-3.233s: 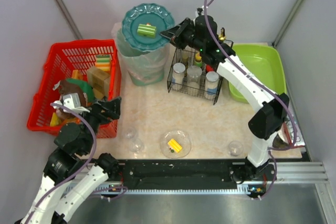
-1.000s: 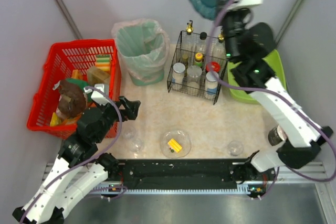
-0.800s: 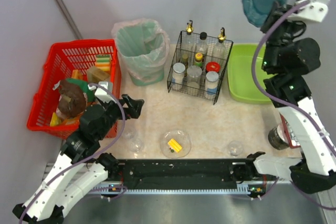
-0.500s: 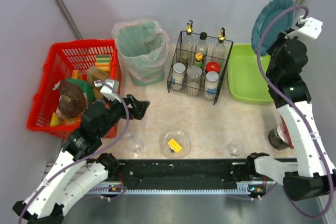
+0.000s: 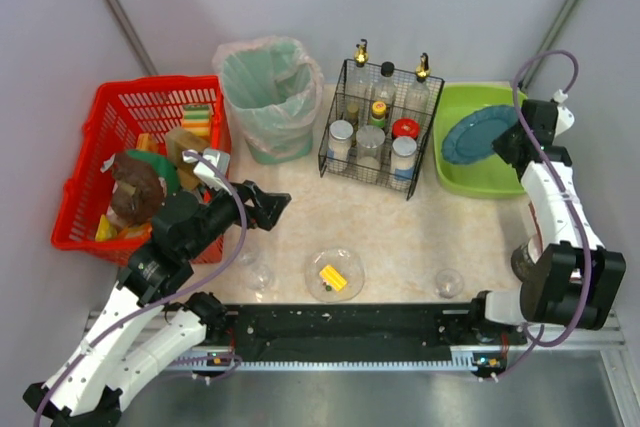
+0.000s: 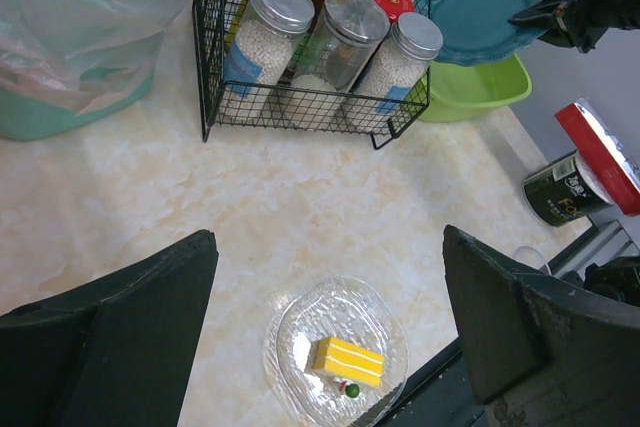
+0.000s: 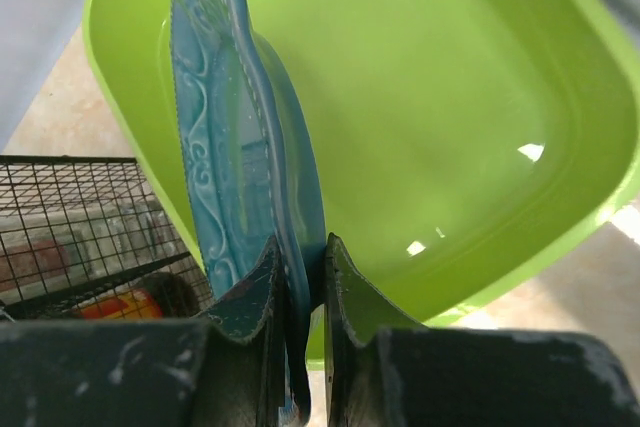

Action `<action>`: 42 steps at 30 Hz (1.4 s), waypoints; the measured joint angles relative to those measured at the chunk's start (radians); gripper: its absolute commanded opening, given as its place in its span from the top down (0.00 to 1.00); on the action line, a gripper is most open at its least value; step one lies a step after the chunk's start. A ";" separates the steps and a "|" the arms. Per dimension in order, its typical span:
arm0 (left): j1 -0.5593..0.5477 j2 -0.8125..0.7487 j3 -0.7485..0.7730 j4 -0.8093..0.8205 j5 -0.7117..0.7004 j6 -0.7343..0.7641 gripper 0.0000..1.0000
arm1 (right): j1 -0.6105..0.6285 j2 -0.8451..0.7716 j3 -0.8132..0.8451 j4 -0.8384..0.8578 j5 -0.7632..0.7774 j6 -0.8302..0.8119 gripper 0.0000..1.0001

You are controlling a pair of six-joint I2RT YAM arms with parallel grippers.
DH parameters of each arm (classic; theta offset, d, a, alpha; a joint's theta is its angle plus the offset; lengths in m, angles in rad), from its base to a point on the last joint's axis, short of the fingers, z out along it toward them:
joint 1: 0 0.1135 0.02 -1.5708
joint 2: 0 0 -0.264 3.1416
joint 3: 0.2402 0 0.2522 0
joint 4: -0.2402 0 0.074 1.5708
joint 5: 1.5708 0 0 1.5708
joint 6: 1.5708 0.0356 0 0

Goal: Clear the kitchen counter

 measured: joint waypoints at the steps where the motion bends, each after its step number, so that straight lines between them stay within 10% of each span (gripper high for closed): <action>1: 0.000 0.000 0.000 0.000 0.002 0.000 0.02 | -0.003 0.011 -0.007 0.010 -0.019 0.020 1.00; 24: 0.000 0.045 0.000 0.009 0.049 -0.015 0.02 | -0.087 0.437 0.003 0.399 -0.172 0.272 0.98; 42: 0.000 0.120 0.011 0.009 0.051 -0.039 0.02 | -0.093 0.561 0.053 0.391 -0.211 0.366 0.11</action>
